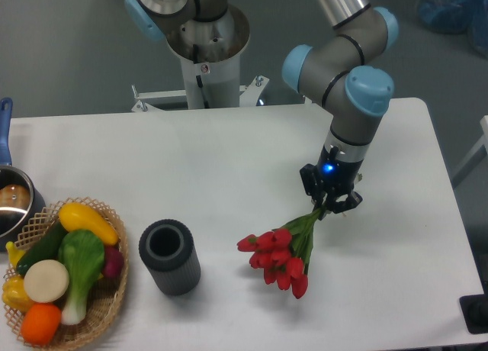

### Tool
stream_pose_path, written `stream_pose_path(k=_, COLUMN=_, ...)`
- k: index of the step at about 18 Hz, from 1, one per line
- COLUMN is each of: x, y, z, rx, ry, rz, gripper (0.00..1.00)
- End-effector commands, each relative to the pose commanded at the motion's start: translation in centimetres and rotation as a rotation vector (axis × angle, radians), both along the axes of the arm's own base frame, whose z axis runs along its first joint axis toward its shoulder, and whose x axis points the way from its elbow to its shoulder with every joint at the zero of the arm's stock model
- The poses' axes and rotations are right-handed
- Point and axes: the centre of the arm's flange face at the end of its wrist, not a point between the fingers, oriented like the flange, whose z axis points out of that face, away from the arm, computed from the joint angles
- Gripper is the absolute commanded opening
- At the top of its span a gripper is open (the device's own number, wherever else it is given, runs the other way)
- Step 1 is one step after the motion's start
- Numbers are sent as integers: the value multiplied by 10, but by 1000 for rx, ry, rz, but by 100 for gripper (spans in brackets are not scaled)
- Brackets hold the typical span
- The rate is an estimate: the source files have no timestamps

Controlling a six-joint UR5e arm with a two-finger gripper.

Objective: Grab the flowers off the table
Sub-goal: 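Lift the gripped tulips up off the table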

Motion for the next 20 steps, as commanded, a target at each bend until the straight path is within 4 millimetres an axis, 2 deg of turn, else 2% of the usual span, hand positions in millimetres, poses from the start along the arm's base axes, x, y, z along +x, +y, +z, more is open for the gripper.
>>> stream_pose_path(k=2, x=3, y=10, z=19, rx=69, ry=-12, rz=3, gripper=9)
stream_pose_path(k=6, x=19, y=31, z=71, rx=166, ry=-31, rz=43, gripper=9)
stream_pose_path(k=9, x=32, y=35, z=94, rx=207, ry=-34, rz=47, gripper=9)
stream_pose_path(k=15, x=44, y=33, z=111, rx=218, ry=-49, rz=90, gripper=9)
stream_pose_path(k=20, x=43, y=26, z=116, rx=222, ry=-41, rz=100, gripper=9)
